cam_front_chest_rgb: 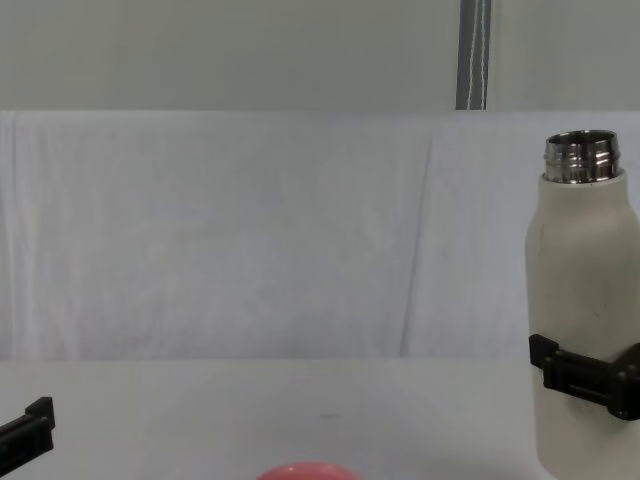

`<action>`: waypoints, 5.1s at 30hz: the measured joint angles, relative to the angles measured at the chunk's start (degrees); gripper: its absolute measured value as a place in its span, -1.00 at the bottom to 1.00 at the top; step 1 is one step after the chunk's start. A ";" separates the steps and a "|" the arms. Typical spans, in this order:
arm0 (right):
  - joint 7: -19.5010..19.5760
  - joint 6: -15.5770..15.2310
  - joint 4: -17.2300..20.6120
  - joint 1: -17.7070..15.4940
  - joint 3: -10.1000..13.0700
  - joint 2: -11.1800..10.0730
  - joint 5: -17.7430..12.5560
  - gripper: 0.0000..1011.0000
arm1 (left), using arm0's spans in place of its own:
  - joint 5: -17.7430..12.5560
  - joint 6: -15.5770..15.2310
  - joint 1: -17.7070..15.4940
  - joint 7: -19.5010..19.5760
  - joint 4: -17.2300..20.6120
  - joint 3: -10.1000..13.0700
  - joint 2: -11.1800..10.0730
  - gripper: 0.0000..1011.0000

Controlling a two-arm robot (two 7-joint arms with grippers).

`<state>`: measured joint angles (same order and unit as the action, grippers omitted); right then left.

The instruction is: Grasp the thermos with one hand and pour water into the cup lid.

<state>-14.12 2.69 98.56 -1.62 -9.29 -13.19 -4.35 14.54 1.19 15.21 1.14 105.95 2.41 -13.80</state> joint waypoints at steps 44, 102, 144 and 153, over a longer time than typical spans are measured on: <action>2.75 -2.66 -6.11 3.82 0.00 2.78 -6.81 0.88 | 0.00 0.00 0.00 0.00 0.00 0.00 0.00 0.98; 2.32 -1.33 -16.30 11.20 -2.59 4.87 -6.48 0.88 | 0.00 0.00 0.00 0.00 0.00 0.00 0.00 0.98; 2.17 -1.49 -16.73 11.40 -2.69 4.89 -6.46 0.98 | 0.00 0.00 0.00 0.00 0.00 0.00 0.00 0.98; 2.18 -1.49 -16.70 11.40 -2.68 4.89 -6.46 0.98 | 0.00 0.00 0.00 0.00 0.00 0.00 0.00 0.98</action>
<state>-11.95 1.21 81.86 9.78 -11.98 -8.30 -10.80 14.54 1.19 15.21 1.14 105.95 2.41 -13.80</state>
